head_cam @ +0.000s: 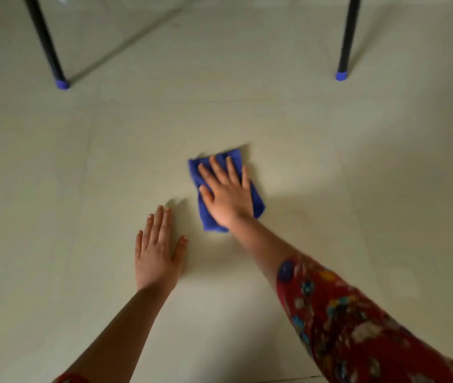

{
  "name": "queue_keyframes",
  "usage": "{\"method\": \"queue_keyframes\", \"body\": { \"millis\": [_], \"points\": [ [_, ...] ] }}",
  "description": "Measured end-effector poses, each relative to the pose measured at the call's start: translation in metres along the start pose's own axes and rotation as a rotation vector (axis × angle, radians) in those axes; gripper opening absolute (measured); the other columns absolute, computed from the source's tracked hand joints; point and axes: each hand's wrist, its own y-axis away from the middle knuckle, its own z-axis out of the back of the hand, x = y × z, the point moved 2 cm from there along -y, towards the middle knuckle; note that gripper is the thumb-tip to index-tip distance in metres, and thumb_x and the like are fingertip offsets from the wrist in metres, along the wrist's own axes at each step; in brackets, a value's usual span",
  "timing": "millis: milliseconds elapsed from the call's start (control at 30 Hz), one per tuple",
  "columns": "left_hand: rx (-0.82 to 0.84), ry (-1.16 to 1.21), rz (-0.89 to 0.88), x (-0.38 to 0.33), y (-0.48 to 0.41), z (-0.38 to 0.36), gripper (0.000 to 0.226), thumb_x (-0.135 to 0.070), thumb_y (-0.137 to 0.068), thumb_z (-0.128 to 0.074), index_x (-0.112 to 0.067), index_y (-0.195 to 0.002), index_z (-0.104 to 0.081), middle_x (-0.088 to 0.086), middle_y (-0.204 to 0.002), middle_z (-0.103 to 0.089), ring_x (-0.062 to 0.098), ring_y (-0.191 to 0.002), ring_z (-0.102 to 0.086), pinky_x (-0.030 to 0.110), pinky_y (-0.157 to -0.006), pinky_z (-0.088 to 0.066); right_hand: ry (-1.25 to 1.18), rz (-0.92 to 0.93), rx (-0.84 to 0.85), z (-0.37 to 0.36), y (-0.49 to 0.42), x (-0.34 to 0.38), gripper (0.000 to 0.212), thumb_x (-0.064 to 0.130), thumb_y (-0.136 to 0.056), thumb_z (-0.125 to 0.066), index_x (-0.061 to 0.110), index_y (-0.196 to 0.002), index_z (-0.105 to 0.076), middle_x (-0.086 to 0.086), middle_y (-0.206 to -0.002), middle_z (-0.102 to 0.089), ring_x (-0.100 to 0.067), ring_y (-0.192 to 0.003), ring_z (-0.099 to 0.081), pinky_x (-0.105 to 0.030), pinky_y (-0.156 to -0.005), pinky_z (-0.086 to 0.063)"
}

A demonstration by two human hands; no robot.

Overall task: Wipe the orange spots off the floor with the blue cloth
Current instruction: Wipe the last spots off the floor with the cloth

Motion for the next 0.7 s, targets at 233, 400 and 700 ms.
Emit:
{"method": "queue_keyframes", "body": {
  "millis": [233,400,700],
  "points": [
    [-0.089,0.003,0.147,0.066,0.025,0.021,0.065,-0.051,-0.092,-0.025,-0.026,-0.152,-0.017,-0.011,-0.159,-0.014,0.009,-0.147,-0.008,0.034,-0.12,-0.008,0.114,0.053,-0.068,-0.002,0.044,-0.051,0.055,0.054,-0.094,-0.026,0.038,-0.146,-0.036,0.009,-0.156,-0.031,-0.023,-0.144,-0.03,-0.052,-0.114,-0.021],
    [-0.152,0.042,0.224,0.081,0.056,0.027,0.063,-0.049,-0.094,-0.024,-0.023,-0.151,-0.022,-0.01,-0.158,-0.018,0.007,-0.147,-0.006,0.033,-0.12,-0.005,0.08,-0.094,-0.04,-0.002,-0.011,-0.008,0.058,0.054,-0.095,-0.018,0.038,-0.151,-0.022,0.009,-0.162,-0.014,-0.025,-0.15,-0.009,-0.054,-0.117,-0.006],
    [-0.241,0.068,0.354,0.112,0.082,0.038,0.054,-0.036,-0.096,-0.026,-0.022,-0.148,-0.032,-0.007,-0.156,-0.027,0.012,-0.146,-0.016,0.034,-0.12,-0.009,0.135,0.497,0.043,-0.028,0.062,0.071,0.053,0.053,-0.096,-0.027,0.041,-0.148,-0.029,0.012,-0.158,-0.026,-0.02,-0.147,-0.025,-0.051,-0.116,-0.017]
  ]
}}
